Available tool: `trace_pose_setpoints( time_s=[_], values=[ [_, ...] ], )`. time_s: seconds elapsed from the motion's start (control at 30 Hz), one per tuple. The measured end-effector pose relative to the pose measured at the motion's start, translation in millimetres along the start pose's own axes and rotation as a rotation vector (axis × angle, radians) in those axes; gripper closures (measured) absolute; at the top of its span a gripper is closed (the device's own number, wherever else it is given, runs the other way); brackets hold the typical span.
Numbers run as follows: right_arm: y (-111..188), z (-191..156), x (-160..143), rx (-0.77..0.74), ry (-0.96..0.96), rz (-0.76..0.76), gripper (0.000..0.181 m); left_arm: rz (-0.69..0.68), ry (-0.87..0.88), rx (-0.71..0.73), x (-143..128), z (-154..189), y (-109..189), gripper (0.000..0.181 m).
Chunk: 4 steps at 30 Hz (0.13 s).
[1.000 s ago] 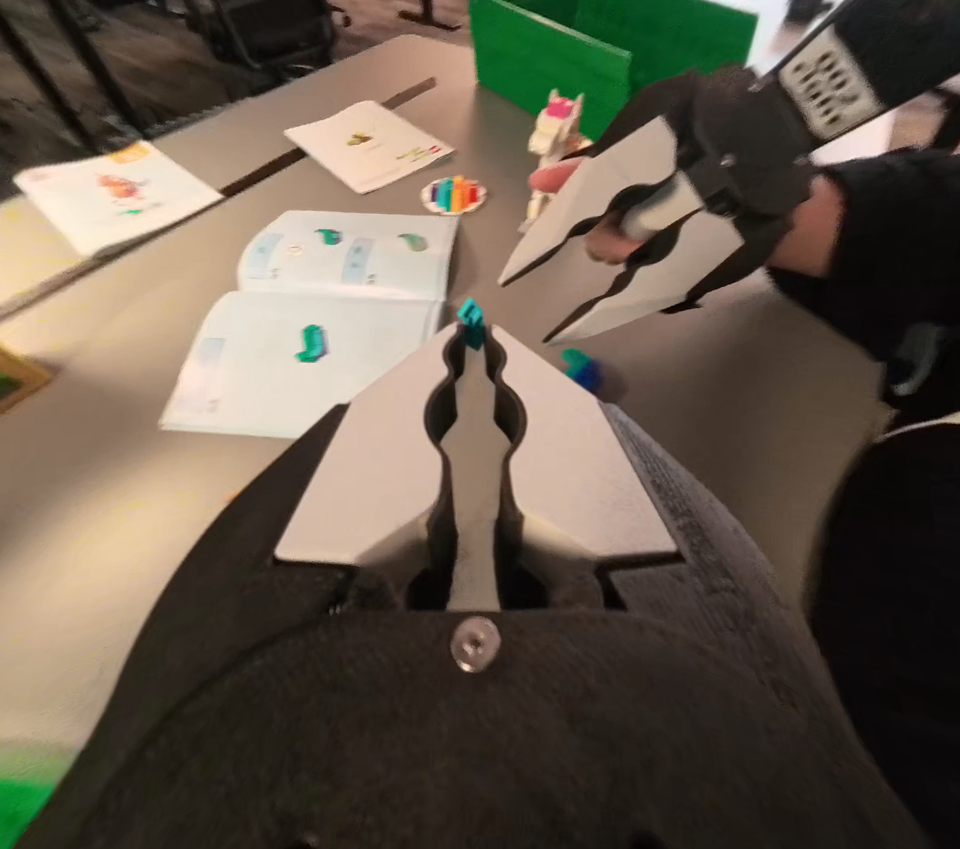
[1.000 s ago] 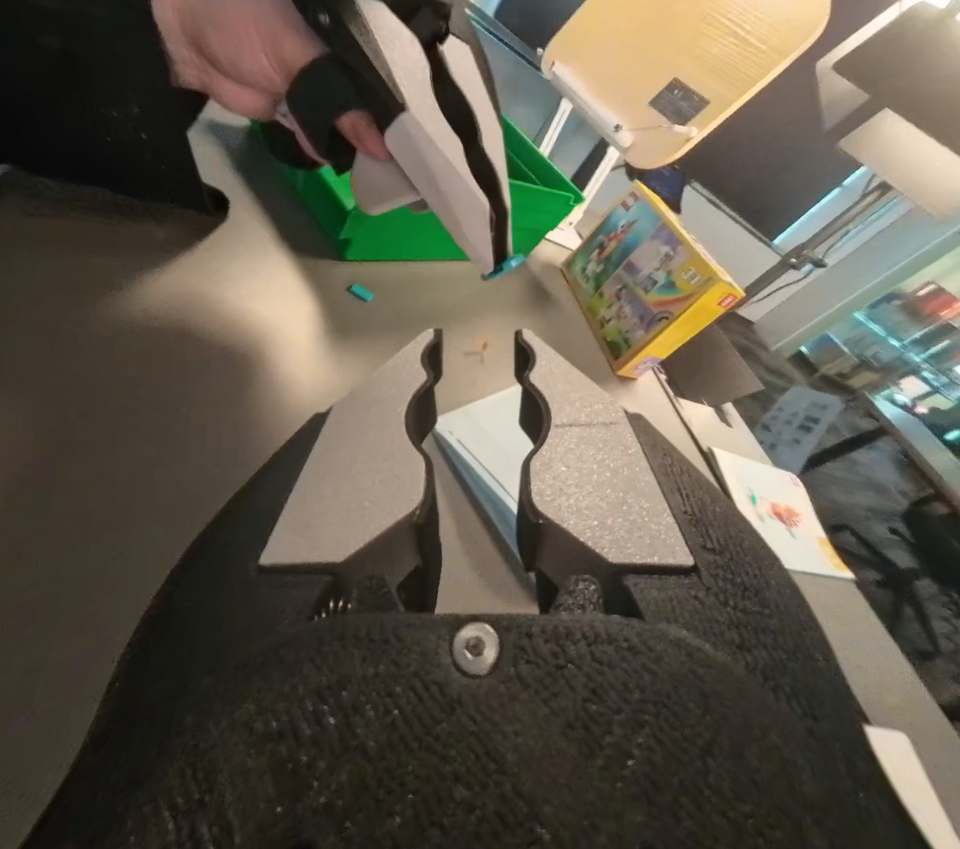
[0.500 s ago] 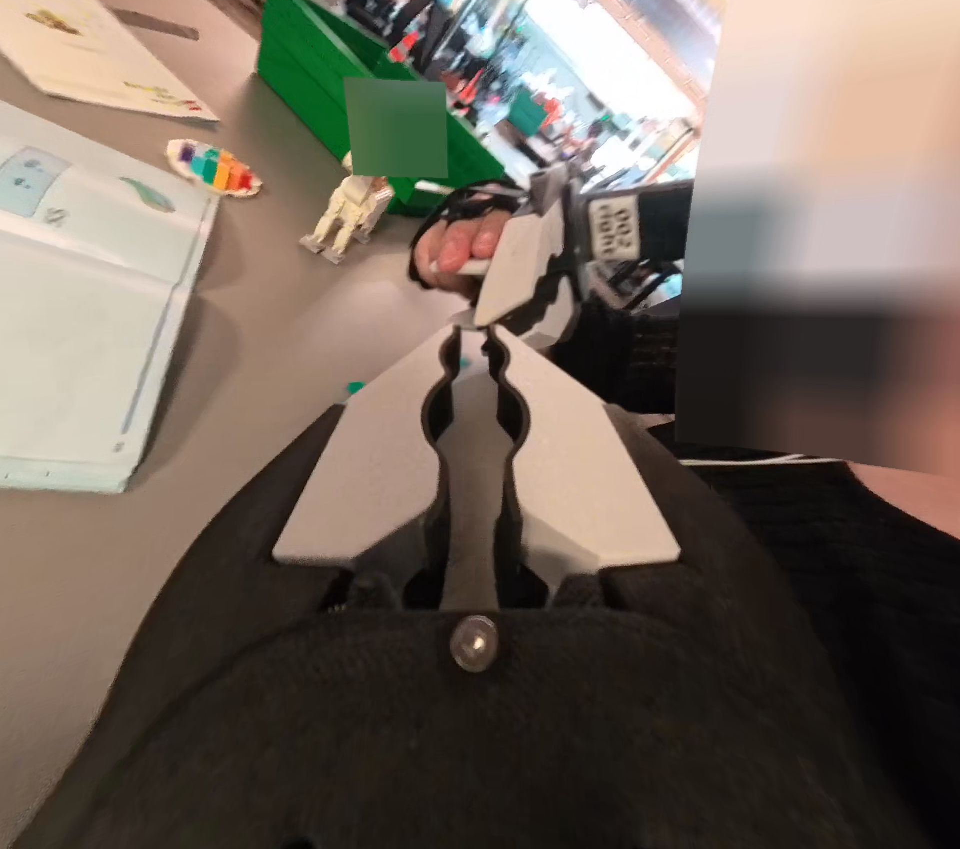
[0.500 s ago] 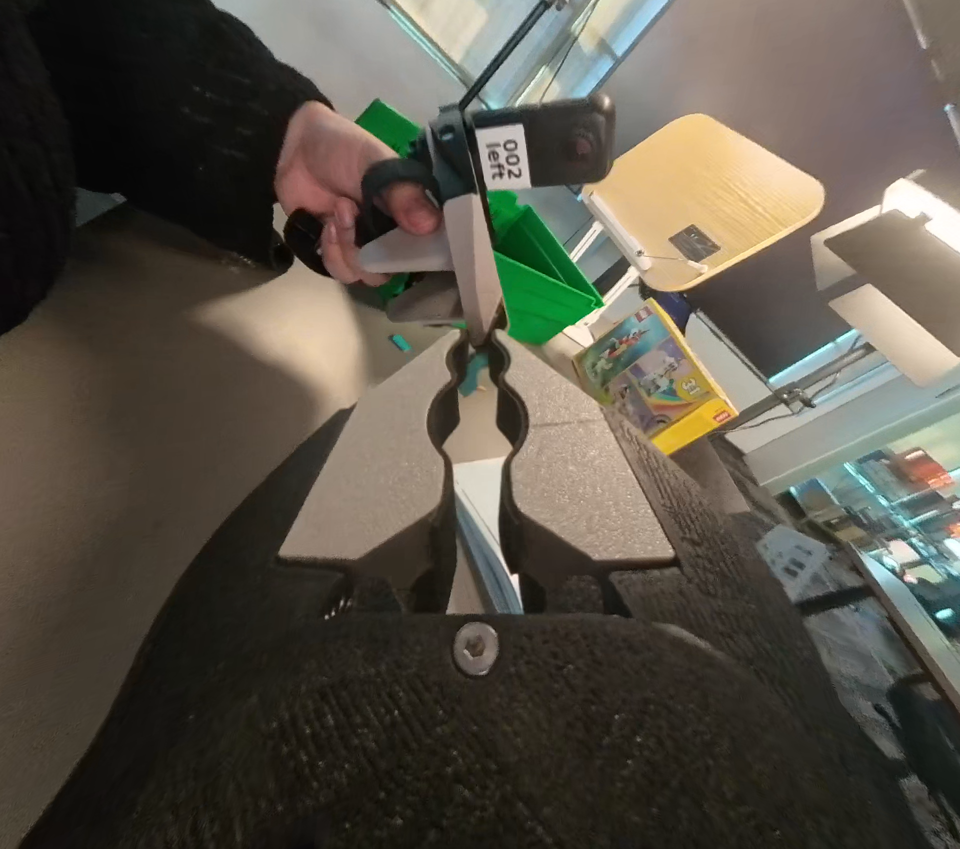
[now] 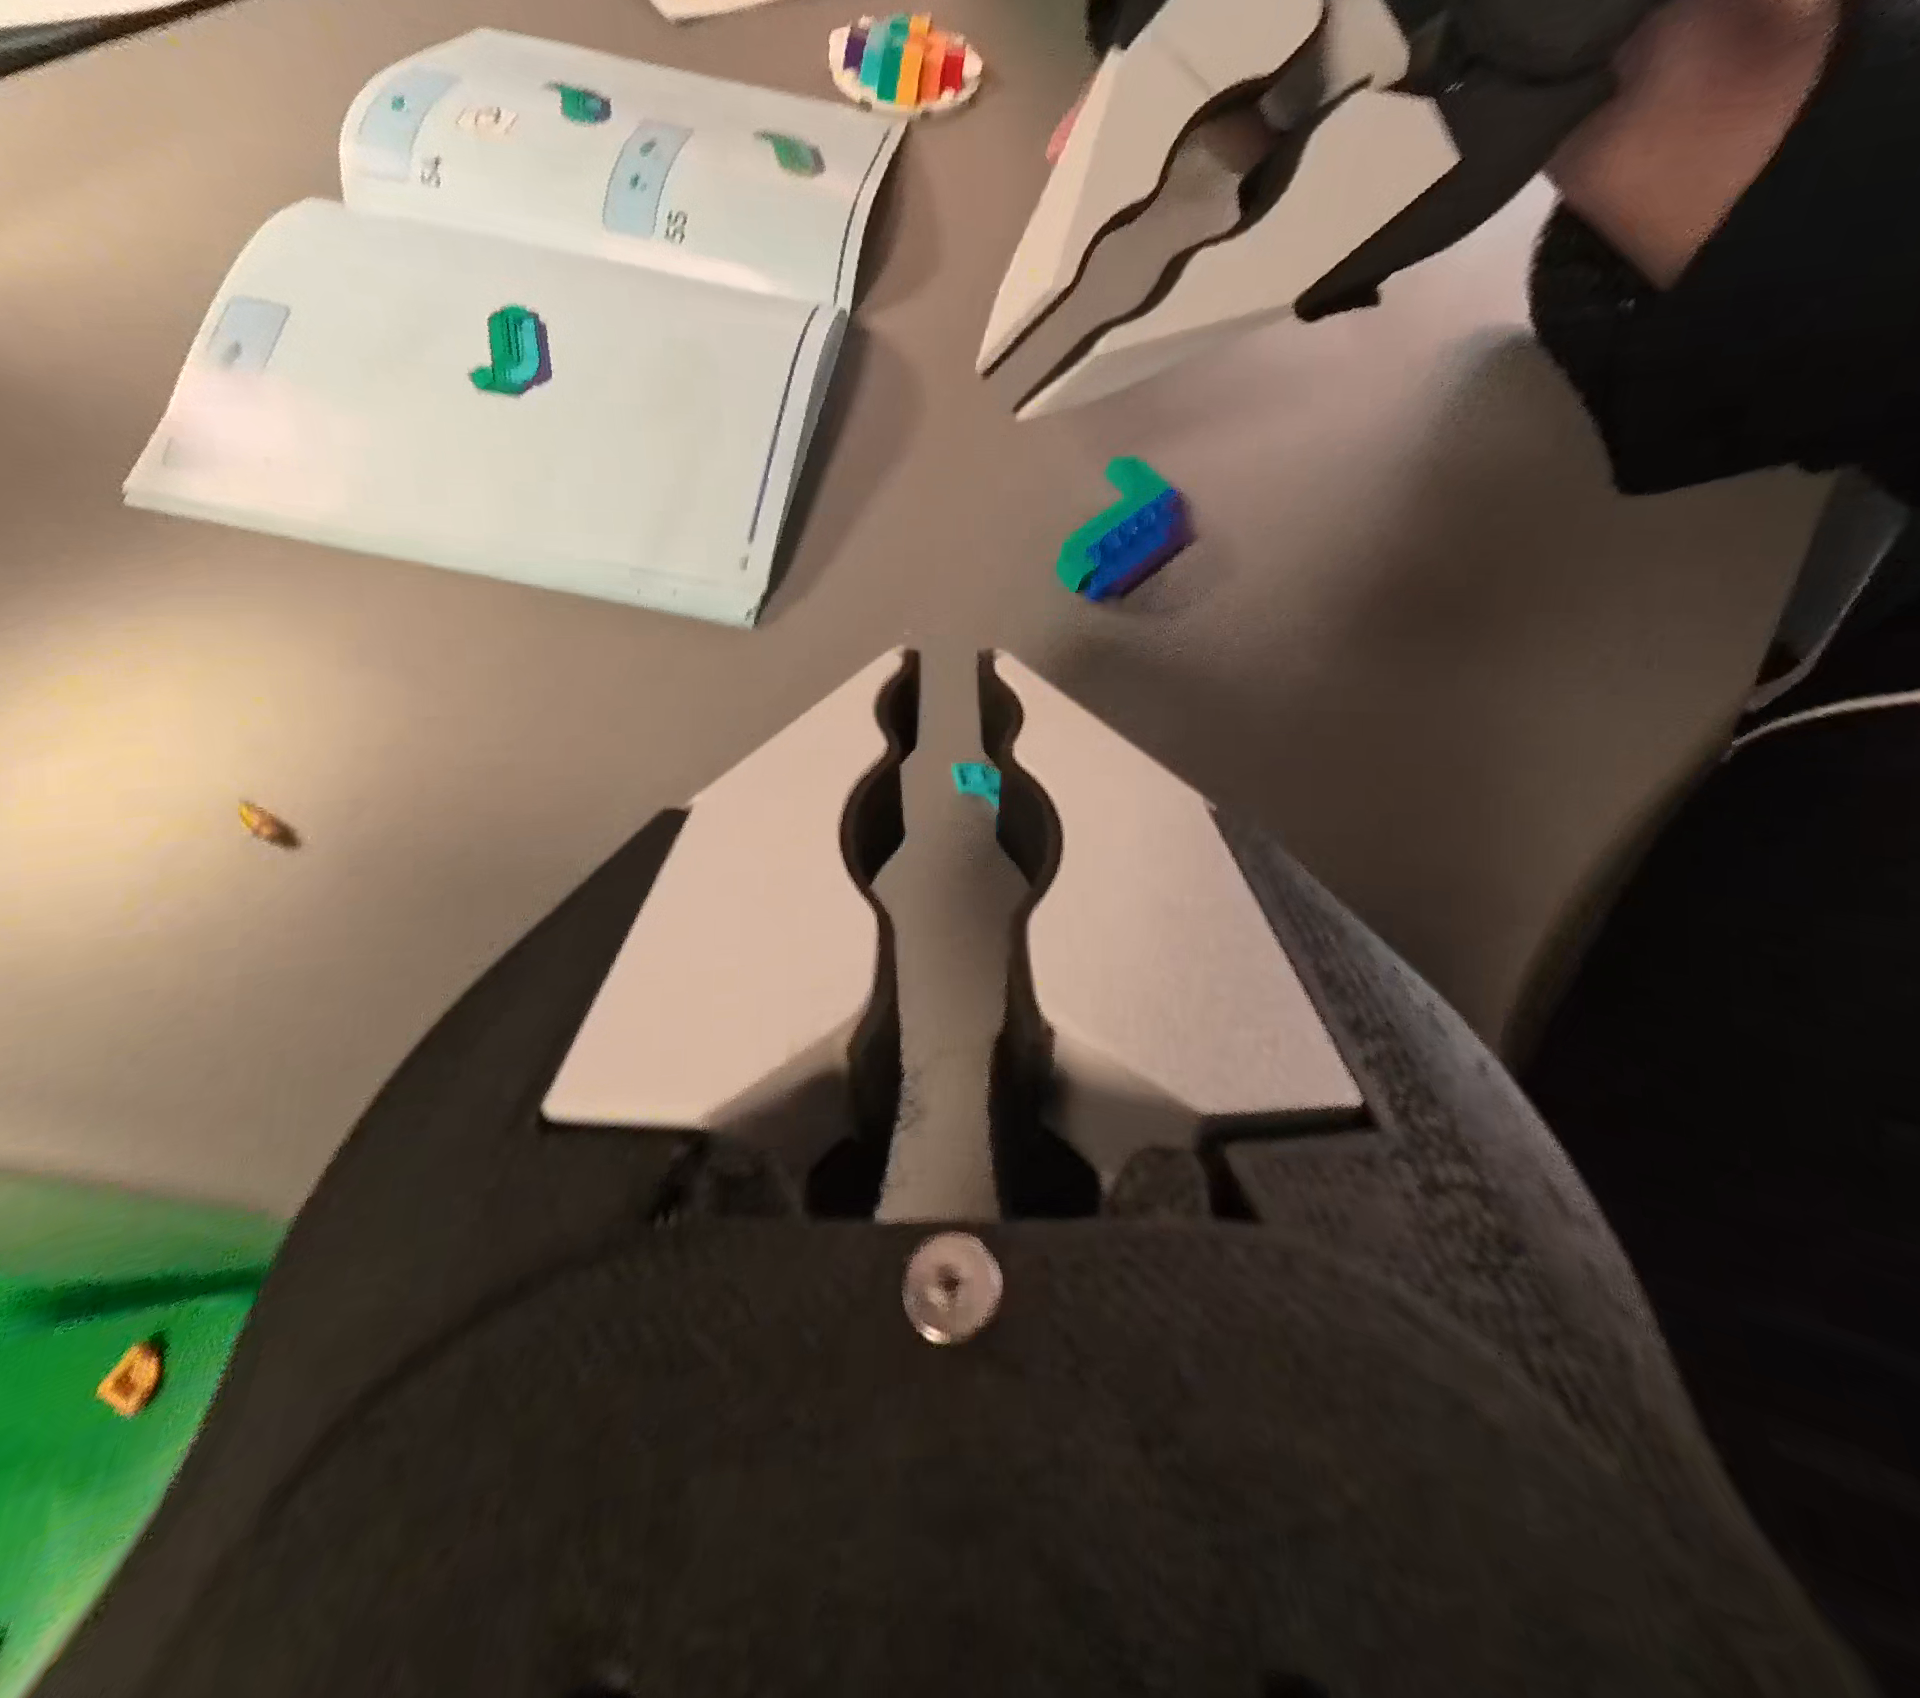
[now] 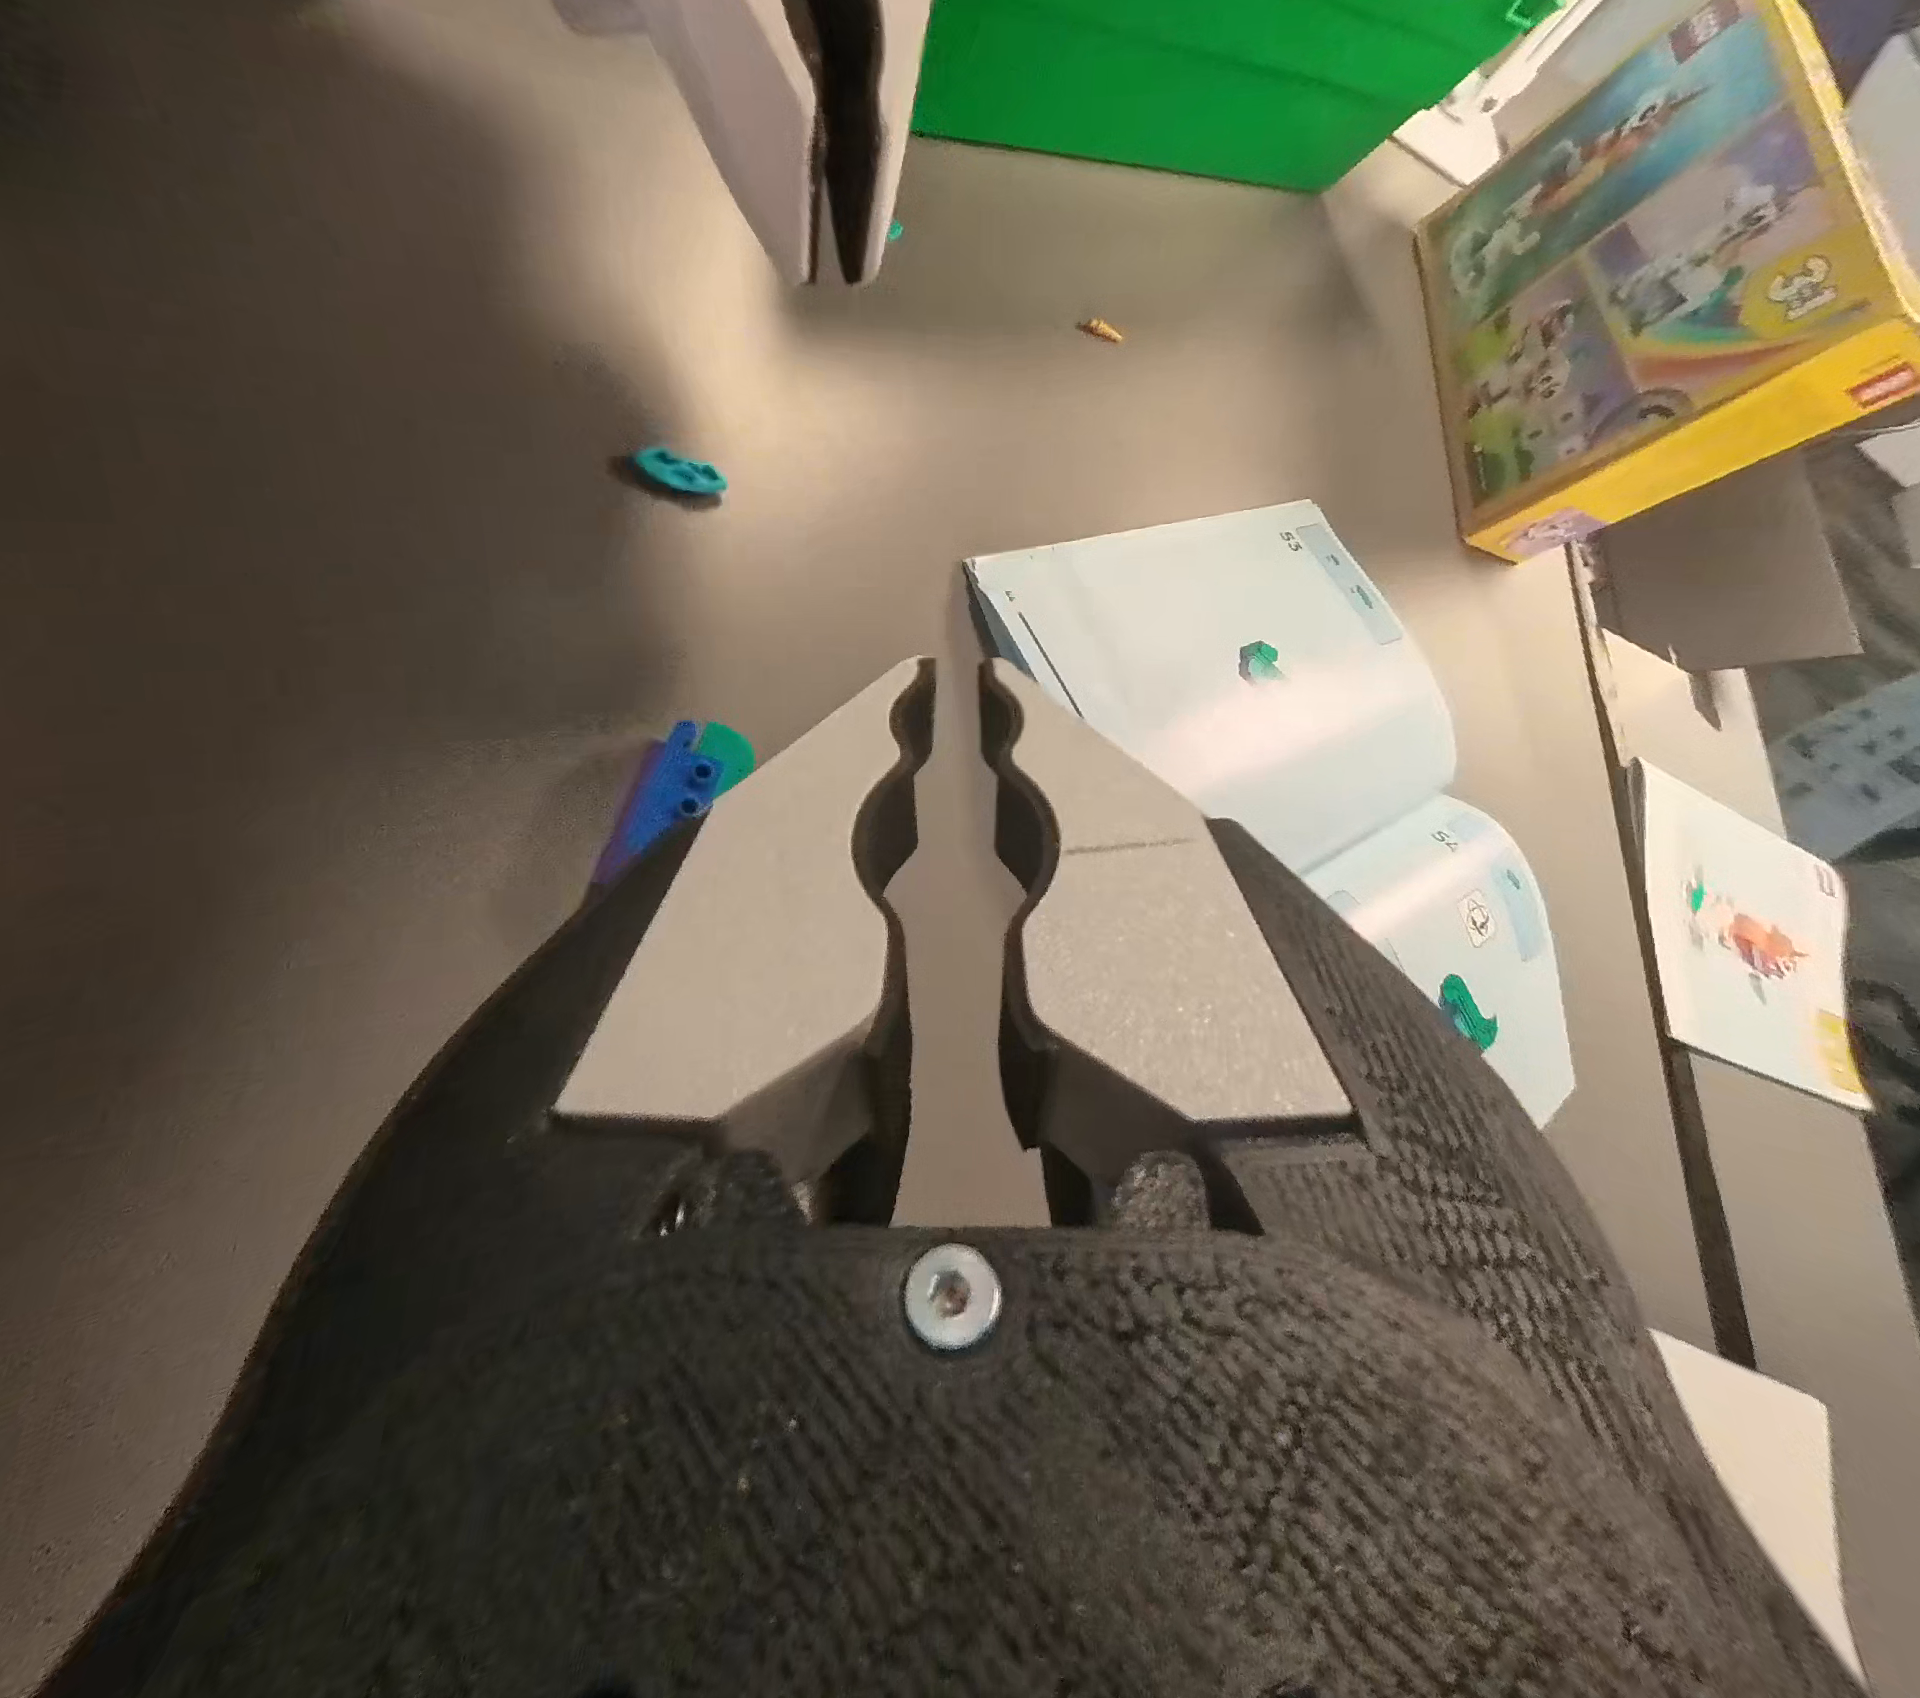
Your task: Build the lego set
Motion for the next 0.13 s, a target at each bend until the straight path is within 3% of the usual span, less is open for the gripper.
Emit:
trace_pose_setpoints(
  time_s=[0.03, 0.13],
  values=[
    [0, -3, 0, -0.002, -0.009, 0.004, 0.174, -0.019, -0.003, 0.001, -3, -1, 1, 0.170],
    [1, -14, -3, -0.025, -0.059, 0.053, 0.169, -0.080, -0.021, 0.025, -13, -2, 3, 0.164]
  ],
)
Point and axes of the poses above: each gripper's, where its closed fingertips meet, y back along the fingers, x out of its top, z = x × y across the jaws, the point moved 9 cm from there along y, back along the fingers, and after that the axes turned 14 degrees about y, right-handed, at the moved point
